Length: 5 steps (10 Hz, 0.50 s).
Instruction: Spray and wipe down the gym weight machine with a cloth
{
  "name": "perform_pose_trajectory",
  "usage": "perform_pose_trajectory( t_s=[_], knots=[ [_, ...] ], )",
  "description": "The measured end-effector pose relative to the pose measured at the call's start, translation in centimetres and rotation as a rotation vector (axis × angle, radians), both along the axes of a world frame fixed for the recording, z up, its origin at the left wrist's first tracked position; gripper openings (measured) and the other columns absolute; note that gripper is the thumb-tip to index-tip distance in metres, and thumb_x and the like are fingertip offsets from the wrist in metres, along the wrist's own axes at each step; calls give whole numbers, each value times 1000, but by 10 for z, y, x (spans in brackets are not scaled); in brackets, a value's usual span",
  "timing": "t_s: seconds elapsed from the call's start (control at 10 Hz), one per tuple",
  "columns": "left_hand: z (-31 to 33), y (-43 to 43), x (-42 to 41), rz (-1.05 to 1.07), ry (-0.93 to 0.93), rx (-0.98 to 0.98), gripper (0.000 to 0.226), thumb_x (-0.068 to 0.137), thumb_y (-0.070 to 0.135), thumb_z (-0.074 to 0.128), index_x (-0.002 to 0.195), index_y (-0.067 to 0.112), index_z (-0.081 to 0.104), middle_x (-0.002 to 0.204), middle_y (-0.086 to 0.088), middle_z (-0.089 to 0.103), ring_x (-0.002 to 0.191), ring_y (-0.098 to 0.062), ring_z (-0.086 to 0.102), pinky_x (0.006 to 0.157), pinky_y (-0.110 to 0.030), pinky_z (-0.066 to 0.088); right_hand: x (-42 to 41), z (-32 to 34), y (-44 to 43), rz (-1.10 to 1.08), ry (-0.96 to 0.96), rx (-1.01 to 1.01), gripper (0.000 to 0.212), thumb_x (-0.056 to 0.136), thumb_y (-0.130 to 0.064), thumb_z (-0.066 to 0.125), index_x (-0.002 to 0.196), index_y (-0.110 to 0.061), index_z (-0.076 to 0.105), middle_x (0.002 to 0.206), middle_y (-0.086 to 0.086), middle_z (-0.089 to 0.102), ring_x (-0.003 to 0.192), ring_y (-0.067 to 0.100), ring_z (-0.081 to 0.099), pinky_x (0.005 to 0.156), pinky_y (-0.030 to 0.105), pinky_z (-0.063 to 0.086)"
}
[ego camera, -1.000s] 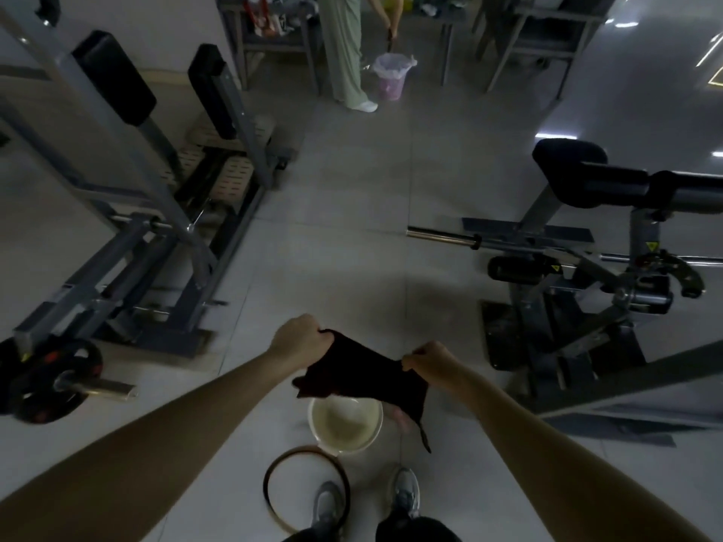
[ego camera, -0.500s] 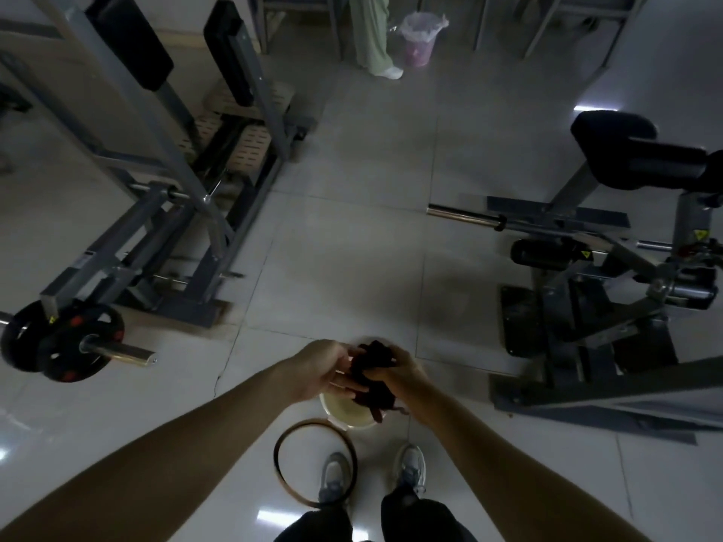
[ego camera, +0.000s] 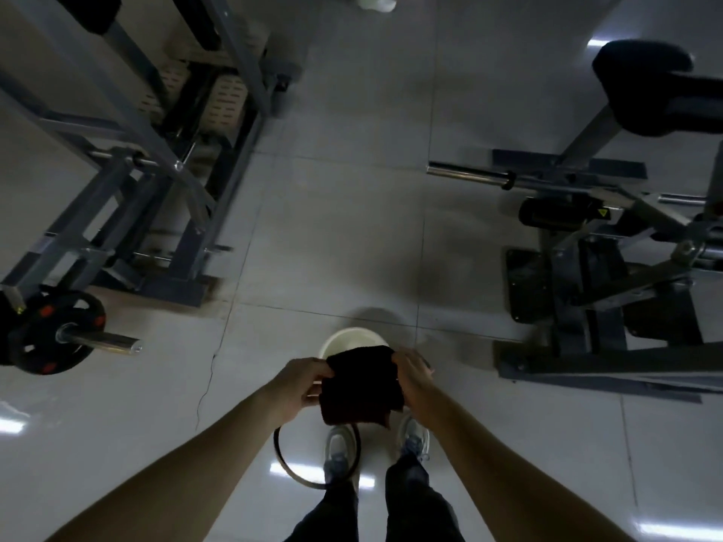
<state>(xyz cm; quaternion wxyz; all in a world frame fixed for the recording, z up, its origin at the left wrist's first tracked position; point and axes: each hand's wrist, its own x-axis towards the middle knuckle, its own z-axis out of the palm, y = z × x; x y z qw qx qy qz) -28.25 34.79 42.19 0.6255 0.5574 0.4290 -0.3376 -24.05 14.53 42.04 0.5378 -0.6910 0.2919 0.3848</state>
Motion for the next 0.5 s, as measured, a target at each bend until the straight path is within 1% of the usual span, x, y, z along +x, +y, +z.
perform_pose_trajectory(
  t_s=[0.1, 0.2, 0.3, 0.4, 0.5],
  knots=[
    [-12, -7, 4, -90, -121, 346, 15, 89, 10, 72, 103, 8, 68, 91, -12, 73, 75, -24, 71, 54, -29, 56, 5, -19, 8, 30, 22, -62, 15, 94, -14, 59, 103, -3, 65, 93, 14, 63, 85, 27, 64, 86, 43, 59],
    [-25, -4, 12, -297, -213, 577, 18, 86, 24, 75, 102, 16, 68, 93, -6, 74, 86, -25, 72, 77, -40, 61, 6, -22, 15, 130, -26, -131, 39, 91, -6, 63, 129, -4, 54, 102, 8, 57, 82, 17, 61, 60, 21, 52],
    [-34, 3, 18, -378, -182, 523, 42, 86, 27, 77, 123, 16, 60, 113, -9, 72, 102, -31, 69, 90, -43, 57, 6, -28, 19, 163, -10, -154, 63, 94, -10, 59, 151, -9, 31, 127, 16, 53, 101, 26, 61, 67, 26, 53],
    [-36, 8, 23, -608, -86, 571, 69, 91, 25, 73, 149, 9, 40, 141, -16, 55, 123, -34, 57, 94, -32, 48, 10, -36, 14, 229, 72, -227, 74, 94, -16, 56, 156, -6, 16, 148, 23, 41, 128, 38, 51, 97, 44, 52],
    [-19, 14, 30, -685, -62, 640, 50, 93, 19, 69, 139, 8, 51, 134, -14, 59, 115, -29, 61, 90, -32, 50, 12, -37, -1, 223, 68, -332, 64, 93, -21, 54, 150, -6, 28, 148, 23, 39, 119, 36, 56, 88, 40, 56]
  ],
)
